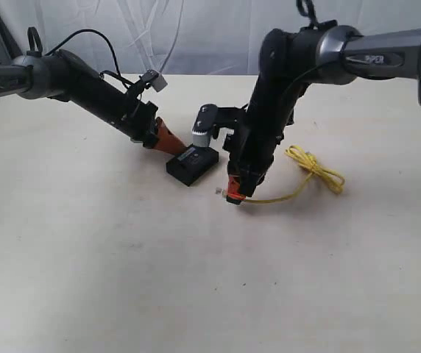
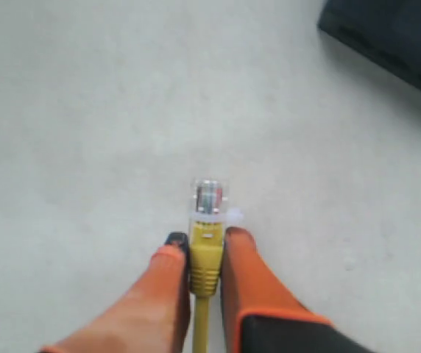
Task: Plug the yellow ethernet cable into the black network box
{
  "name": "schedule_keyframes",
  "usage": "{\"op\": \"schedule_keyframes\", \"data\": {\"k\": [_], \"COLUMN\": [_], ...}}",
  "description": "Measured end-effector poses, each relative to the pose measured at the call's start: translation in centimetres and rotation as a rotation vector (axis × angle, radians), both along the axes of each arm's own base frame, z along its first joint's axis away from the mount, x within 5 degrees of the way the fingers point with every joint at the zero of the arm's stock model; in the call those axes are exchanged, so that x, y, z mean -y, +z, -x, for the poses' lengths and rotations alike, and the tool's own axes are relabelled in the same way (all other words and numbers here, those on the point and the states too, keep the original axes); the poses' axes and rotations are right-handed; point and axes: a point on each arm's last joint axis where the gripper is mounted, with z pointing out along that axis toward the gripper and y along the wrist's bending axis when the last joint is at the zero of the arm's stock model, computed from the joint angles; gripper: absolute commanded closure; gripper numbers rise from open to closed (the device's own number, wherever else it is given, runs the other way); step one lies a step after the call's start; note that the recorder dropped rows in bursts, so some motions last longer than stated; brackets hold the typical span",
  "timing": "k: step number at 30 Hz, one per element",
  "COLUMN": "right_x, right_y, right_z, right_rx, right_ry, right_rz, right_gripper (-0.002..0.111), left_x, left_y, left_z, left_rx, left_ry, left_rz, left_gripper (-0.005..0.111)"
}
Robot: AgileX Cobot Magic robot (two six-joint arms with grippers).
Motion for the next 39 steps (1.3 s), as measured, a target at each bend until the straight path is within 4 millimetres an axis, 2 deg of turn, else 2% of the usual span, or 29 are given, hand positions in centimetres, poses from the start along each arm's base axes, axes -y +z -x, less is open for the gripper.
{"op": "schedule_keyframes", "data": {"k": [2, 5, 14, 17, 20, 27, 39], "right_x": [1.4, 2.8, 2.5, 2.1, 0.8, -1.6, -2.5], "right_y": [1.1, 1.3, 1.4, 1.1, 0.4, 0.2, -1.1], "right_z": [-0.6, -1.5, -1.4, -1.3, -1.1, -1.0, -1.9], "right_rx": [-0.056, -0.055, -0.074, -0.059, 0.044, 0.151, 0.133], "right_ry": [-0.034, -0.064, -0.099, -0.159, -0.262, -0.370, -0.405], "right_rz": [-0.118, -0.171, -0.185, -0.098, 0.073, 0.098, 0.178], "right_gripper": [0.109, 0.109, 0.109, 0.109, 0.109, 0.109, 0.109], "left_x": [0.0, 0.0, 0.0, 0.1, 0.2, 0.2, 0.2], "left_y": [0.0, 0.0, 0.0, 0.1, 0.2, 0.2, 0.2], "left_z": [0.0, 0.0, 0.0, 0.0, -0.1, -0.1, -0.1], "left_rx": [0.000, 0.000, 0.000, -0.002, -0.004, -0.007, -0.007], "left_ry": [0.001, 0.001, 0.001, 0.006, 0.016, 0.019, 0.019], "left_rz": [0.002, 0.002, 0.002, 0.010, 0.027, 0.033, 0.033], "left_gripper": [0.107, 0.107, 0.107, 0.107, 0.107, 0.107, 0.107]}}
